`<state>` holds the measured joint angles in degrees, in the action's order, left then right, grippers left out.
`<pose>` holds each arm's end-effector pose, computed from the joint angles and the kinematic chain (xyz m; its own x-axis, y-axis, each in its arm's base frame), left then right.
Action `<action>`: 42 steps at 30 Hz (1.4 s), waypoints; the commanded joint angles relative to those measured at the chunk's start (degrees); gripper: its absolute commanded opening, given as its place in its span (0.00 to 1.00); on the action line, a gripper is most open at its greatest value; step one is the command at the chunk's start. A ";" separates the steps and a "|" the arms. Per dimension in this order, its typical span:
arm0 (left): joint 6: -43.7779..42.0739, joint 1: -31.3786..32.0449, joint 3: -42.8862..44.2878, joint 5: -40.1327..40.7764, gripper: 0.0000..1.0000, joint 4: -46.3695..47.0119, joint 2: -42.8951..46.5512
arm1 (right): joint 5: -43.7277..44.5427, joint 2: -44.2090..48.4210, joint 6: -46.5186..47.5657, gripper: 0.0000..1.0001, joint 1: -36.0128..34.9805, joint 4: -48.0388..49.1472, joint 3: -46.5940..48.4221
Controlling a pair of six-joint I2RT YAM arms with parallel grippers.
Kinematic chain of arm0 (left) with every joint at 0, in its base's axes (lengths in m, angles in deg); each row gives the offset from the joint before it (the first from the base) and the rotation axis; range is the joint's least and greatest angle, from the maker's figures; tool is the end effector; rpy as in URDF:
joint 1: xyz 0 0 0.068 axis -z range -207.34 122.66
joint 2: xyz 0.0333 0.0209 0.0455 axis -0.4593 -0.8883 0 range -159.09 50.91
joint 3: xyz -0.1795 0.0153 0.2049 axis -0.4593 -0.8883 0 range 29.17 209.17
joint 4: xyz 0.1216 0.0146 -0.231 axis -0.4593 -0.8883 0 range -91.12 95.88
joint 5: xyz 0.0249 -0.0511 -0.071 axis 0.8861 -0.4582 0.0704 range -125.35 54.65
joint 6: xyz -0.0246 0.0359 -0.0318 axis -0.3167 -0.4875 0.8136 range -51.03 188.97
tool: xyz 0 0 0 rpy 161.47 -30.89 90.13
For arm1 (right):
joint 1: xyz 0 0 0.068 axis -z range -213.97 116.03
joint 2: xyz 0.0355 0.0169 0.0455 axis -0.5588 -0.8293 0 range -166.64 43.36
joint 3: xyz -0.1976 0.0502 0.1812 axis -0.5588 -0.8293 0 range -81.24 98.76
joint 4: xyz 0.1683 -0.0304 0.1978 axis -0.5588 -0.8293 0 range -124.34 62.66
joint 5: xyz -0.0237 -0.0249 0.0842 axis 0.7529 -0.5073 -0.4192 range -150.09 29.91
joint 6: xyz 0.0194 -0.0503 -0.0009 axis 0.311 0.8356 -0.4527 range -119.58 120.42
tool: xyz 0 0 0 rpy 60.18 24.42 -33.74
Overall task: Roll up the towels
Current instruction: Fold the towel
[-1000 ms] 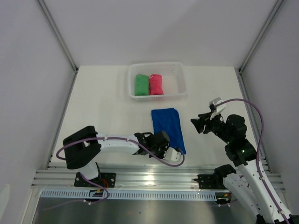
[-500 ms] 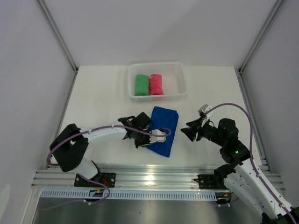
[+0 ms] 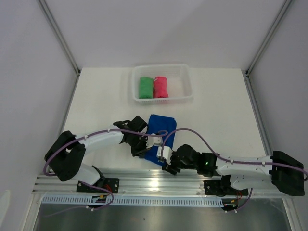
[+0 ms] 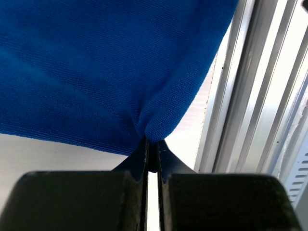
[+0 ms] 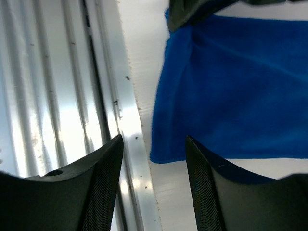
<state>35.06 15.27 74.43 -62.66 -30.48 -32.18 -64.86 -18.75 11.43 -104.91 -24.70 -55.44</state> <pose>0.1709 -0.1795 0.1711 -0.2007 0.8582 -0.4724 0.9706 0.1089 -0.2144 0.0693 0.2095 0.1893 0.0064 -0.5641 -0.8257 -0.9813 0.1551 -0.1136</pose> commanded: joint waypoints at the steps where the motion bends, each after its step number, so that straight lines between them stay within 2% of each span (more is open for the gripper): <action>1: 2.09 -1.74 -1.04 -3.54 0.01 -0.20 2.40 | 9.87 -1.88 -0.80 0.57 -1.40 10.70 -1.80; 7: 3.15 -4.38 -1.66 -5.82 0.01 -0.82 2.49 | 12.25 -2.40 -0.02 0.60 -2.98 18.97 -7.07; 16: 2.62 -5.26 -1.31 -6.53 0.01 -1.52 1.97 | 7.08 -7.32 -0.28 0.61 -3.07 23.11 -7.87; 20: 2.36 -5.26 -1.05 -6.79 0.01 -2.05 1.70 | 8.20 -10.40 -2.21 0.61 -2.98 24.43 -7.70; 22: 2.10 -5.43 -1.13 -6.79 0.01 -2.14 1.61 | 9.17 -11.98 -3.61 0.57 -2.72 23.92 -7.26; 24: 1.92 -5.78 -1.05 -7.14 0.01 -2.40 1.70 | 8.73 -13.74 -4.41 0.48 -2.36 22.60 -6.29; 26: 1.48 -6.22 -0.87 -7.41 0.01 -2.92 1.61 | 7.51 -14.18 -5.29 0.47 -2.36 21.80 -6.64; 27: 1.04 -6.66 -0.70 -7.32 0.01 -3.19 1.53 | 7.94 -14.01 -5.99 0.42 -2.36 22.06 -6.90; 29: 0.60 -6.93 -0.78 -7.76 0.01 -3.63 1.09 | 8.81 -13.74 -7.22 0.28 -2.28 22.24 -7.43; 30: 0.43 -6.93 -0.78 -7.93 0.01 -4.24 1.00 | 9.95 -13.31 -7.75 0.12 -2.10 22.15 -7.35; 33: -0.54 -6.93 -0.26 -8.64 0.02 -6.52 0.47 | 7.25 -10.24 -8.02 0.00 -1.75 21.01 -6.65; 38: -5.55 -7.01 -1.48 -11.80 0.08 -12.15 2.31 | -0.92 -3.65 -10.74 0.00 0.35 16.10 -6.46; 42: -4.77 -7.19 -0.70 -10.57 0.10 -10.40 2.50 | -8.92 -0.47 -16.01 0.00 7.38 12.84 -7.08</action>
<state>32.53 8.84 72.98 -71.51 -39.77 -31.15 -66.87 -21.20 -0.14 -101.70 -9.12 -63.02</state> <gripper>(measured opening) 0.095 0.013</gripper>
